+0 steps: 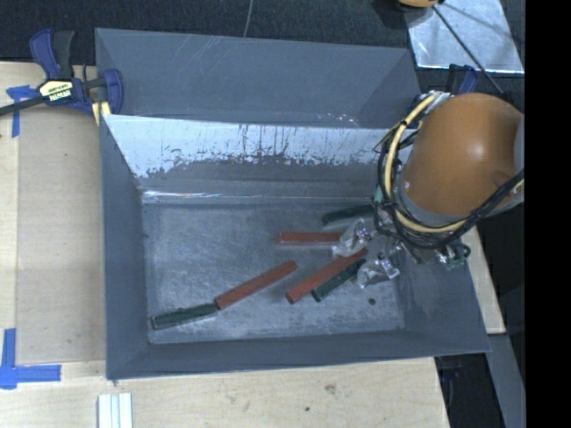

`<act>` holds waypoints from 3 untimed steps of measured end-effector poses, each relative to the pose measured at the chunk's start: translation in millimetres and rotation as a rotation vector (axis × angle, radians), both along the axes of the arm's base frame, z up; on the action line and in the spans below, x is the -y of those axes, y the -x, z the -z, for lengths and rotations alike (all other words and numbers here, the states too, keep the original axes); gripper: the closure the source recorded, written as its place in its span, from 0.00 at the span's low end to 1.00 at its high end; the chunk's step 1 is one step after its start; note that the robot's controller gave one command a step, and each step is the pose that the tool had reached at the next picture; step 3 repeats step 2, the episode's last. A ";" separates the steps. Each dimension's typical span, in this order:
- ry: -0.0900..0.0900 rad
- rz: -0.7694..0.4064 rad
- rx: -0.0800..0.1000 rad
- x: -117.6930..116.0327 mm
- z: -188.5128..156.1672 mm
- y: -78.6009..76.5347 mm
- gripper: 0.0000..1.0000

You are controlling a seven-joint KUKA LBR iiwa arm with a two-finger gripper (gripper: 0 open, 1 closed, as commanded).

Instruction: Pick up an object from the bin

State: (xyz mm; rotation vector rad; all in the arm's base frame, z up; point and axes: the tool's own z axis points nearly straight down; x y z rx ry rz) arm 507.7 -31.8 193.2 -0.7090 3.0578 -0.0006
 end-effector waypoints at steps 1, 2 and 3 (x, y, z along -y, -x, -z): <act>0.000 0.000 0.000 0.0 0.0 0.0 1.00; -0.001 -0.083 -0.005 5.3 -23.9 1.6 1.00; -0.001 -0.083 -0.005 5.3 -23.9 1.6 1.00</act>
Offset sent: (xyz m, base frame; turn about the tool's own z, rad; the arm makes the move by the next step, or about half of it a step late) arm -0.0029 -0.0275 0.1095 -0.3385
